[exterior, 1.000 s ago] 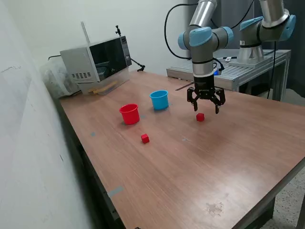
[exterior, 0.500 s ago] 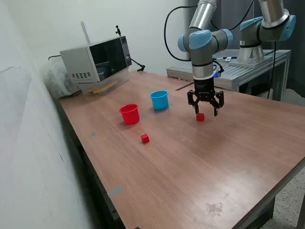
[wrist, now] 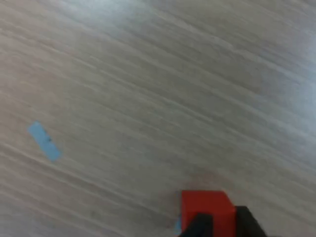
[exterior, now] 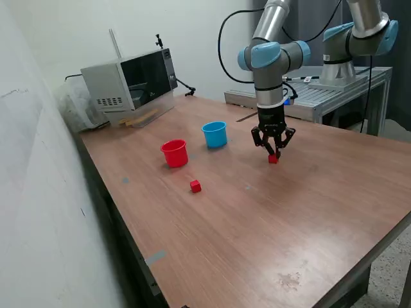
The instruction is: Place red objects in the red bin, and blue objects in the blue bin.
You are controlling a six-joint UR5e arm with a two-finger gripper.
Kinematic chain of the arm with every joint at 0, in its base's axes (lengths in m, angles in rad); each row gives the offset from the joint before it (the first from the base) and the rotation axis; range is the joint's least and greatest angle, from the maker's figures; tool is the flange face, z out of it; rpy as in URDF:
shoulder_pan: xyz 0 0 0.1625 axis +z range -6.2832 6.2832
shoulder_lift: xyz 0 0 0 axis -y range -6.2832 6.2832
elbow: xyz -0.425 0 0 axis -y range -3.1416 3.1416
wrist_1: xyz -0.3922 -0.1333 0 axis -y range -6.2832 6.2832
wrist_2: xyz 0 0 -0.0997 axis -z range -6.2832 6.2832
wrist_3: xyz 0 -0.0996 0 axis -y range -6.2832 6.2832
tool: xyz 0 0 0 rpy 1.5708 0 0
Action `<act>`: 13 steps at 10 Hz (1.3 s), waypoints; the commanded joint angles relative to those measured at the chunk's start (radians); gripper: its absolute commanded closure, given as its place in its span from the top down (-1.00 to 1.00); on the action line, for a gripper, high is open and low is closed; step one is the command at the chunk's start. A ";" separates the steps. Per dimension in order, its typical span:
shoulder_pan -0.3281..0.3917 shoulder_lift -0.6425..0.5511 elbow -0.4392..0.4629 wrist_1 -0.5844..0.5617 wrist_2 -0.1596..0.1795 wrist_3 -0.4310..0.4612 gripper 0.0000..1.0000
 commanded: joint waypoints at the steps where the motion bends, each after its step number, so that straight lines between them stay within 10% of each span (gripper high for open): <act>1: -0.011 0.000 0.001 0.000 0.000 -0.002 -1.00; 3: -0.009 0.000 0.003 0.000 0.000 -0.002 -1.00; 4: -0.009 0.000 0.003 0.000 -0.002 -0.002 1.00; 13: 0.008 -0.042 0.027 0.004 -0.003 -0.003 1.00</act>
